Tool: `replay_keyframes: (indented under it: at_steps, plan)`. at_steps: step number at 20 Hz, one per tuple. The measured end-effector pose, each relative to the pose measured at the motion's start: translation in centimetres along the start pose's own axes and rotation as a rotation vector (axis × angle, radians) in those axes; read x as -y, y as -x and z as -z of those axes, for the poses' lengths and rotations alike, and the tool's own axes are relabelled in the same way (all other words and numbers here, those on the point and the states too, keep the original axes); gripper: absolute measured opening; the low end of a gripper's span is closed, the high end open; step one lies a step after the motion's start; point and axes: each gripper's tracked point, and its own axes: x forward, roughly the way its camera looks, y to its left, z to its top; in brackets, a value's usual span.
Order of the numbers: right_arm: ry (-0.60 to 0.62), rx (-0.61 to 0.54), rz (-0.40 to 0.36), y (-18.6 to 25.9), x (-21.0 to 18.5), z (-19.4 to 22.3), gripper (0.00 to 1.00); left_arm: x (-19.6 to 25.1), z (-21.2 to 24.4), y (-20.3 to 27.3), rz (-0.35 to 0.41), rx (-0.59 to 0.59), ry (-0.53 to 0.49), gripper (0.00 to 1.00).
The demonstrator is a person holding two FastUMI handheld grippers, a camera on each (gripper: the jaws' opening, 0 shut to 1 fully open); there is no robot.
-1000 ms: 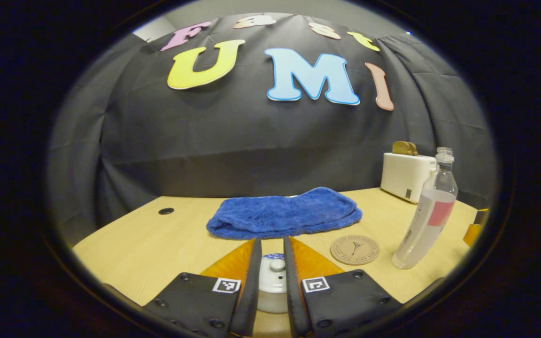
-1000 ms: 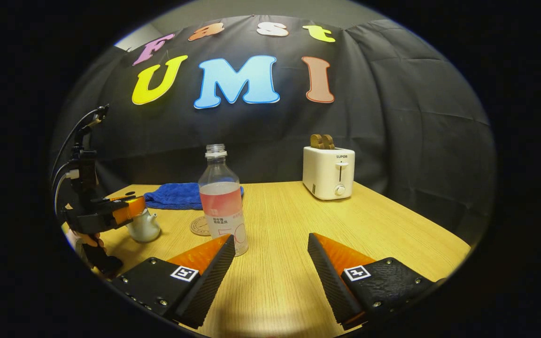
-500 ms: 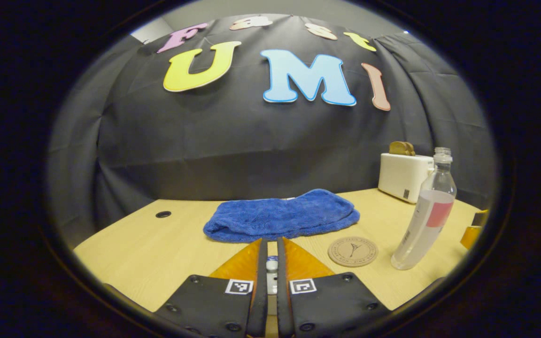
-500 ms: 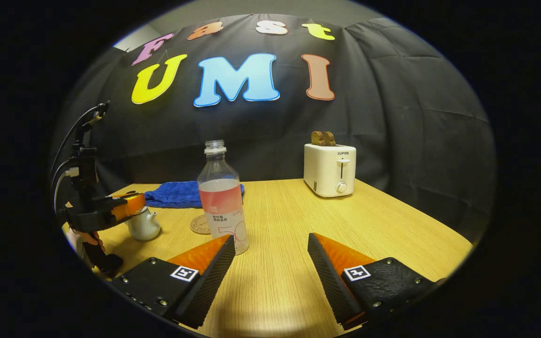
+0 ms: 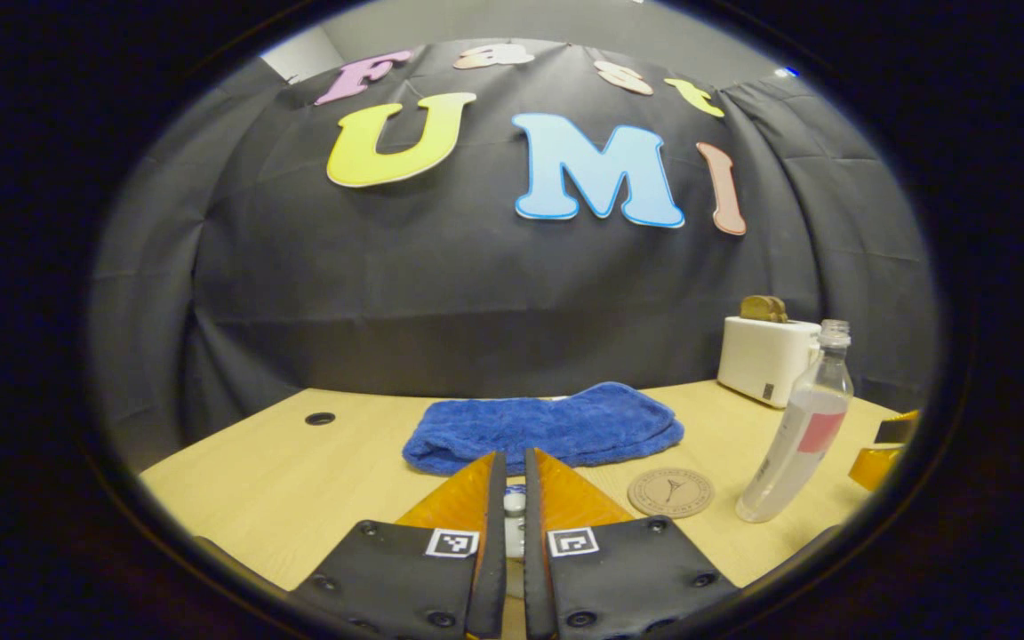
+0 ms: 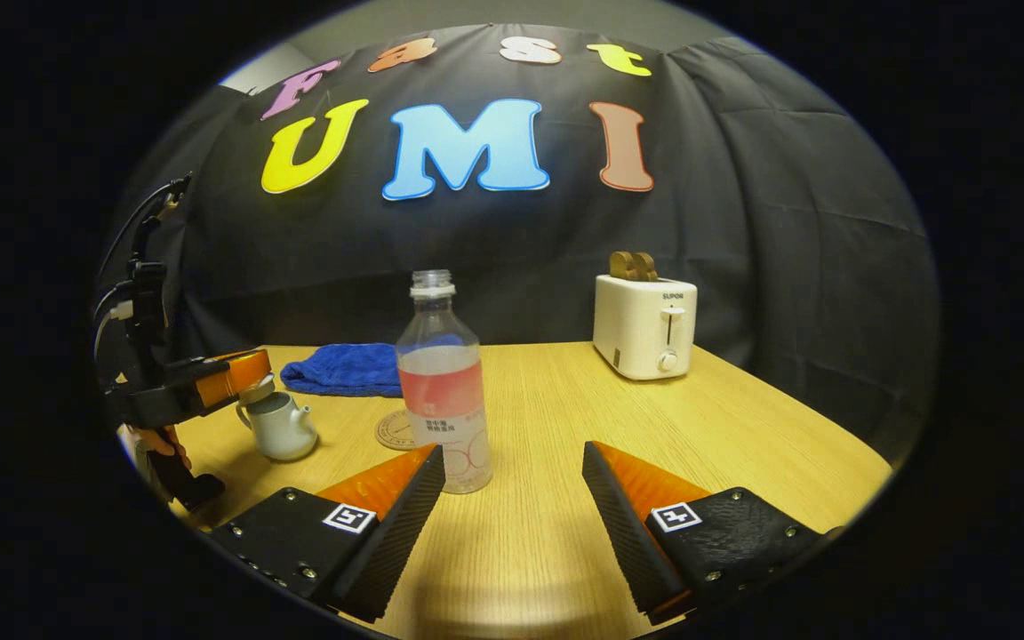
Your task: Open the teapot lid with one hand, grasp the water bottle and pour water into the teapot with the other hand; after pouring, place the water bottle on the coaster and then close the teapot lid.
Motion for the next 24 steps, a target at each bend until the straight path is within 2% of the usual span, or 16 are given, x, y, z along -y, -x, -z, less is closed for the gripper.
replay_keyframes:
  at_steps: [3, 9, 17, 19, 21, 24]
  plan:
    - [0.018, 0.012, -0.037, -1.0, -1.4, -1.4, 0.97, -2.2, -0.3, 0.5, -0.039, 0.002, -0.001, 0.15]
    - [0.011, -0.044, -0.109, -3.5, -3.3, -2.1, 0.97, -5.8, -0.4, 1.2, -0.111, 0.006, -0.006, 0.15]
    - [0.028, -0.116, -0.142, -7.1, -3.9, -0.6, 0.95, -7.3, -0.3, 1.4, -0.138, 0.003, 0.014, 0.15]
    - [0.04, -0.131, -0.149, -7.7, -4.0, 0.0, 0.89, -7.4, -0.2, 1.4, -0.14, 0.001, 0.017, 0.15]
    - [0.062, -0.128, -0.152, -7.8, -4.0, 0.1, 0.78, -7.5, -0.1, 1.4, -0.141, 0.0, 0.02, 0.15]
    - [0.122, -0.124, -0.127, -7.9, -3.6, -0.3, 0.77, -7.5, 0.2, 1.3, -0.14, -0.006, 0.025, 0.14]
